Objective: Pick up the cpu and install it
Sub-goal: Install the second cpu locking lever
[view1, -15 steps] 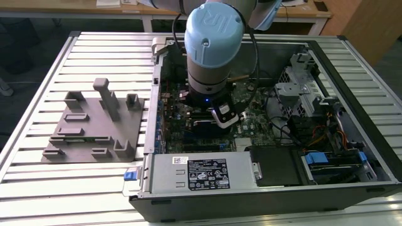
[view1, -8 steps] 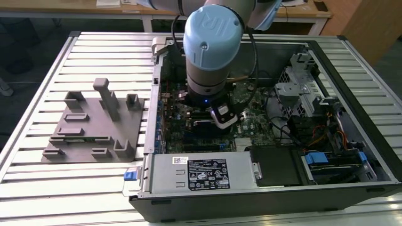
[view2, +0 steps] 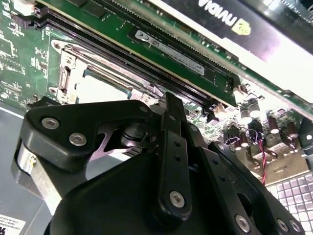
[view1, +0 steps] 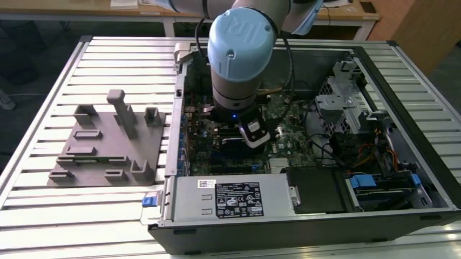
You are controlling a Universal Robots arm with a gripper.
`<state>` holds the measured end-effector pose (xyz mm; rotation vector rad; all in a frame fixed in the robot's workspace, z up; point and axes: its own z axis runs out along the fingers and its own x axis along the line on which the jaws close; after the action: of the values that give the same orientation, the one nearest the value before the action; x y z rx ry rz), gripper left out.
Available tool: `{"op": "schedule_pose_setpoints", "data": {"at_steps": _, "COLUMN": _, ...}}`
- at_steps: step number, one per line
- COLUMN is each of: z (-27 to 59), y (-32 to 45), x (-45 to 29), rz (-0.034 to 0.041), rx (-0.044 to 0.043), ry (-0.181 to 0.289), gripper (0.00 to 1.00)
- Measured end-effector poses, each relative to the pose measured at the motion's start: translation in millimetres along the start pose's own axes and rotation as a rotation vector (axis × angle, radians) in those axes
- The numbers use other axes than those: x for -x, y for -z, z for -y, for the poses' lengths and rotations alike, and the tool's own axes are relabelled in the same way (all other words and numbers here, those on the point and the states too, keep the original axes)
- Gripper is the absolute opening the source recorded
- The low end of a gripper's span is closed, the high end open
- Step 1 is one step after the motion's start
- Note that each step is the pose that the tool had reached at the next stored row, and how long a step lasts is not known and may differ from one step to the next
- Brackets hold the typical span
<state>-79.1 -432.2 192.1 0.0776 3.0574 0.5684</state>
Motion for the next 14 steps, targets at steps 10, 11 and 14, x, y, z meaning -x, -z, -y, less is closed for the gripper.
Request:
{"op": "schedule_pose_setpoints", "data": {"at_steps": 10, "z": -4.4, "y": -6.9, "x": -0.4, "rz": 0.0000, "rx": 0.0001, "ry": 0.000, "gripper": 0.11}}
{"op": "schedule_pose_setpoints", "data": {"at_steps": 11, "z": -4.4, "y": -7.3, "x": -0.4, "rz": 0.0000, "rx": 0.0000, "ry": 0.000, "gripper": 0.11}}
{"op": "schedule_pose_setpoints", "data": {"at_steps": 14, "z": -4.0, "y": -8.5, "x": -0.5, "rz": 0.0000, "rx": -0.0010, "ry": 0.000, "gripper": 0.11}}
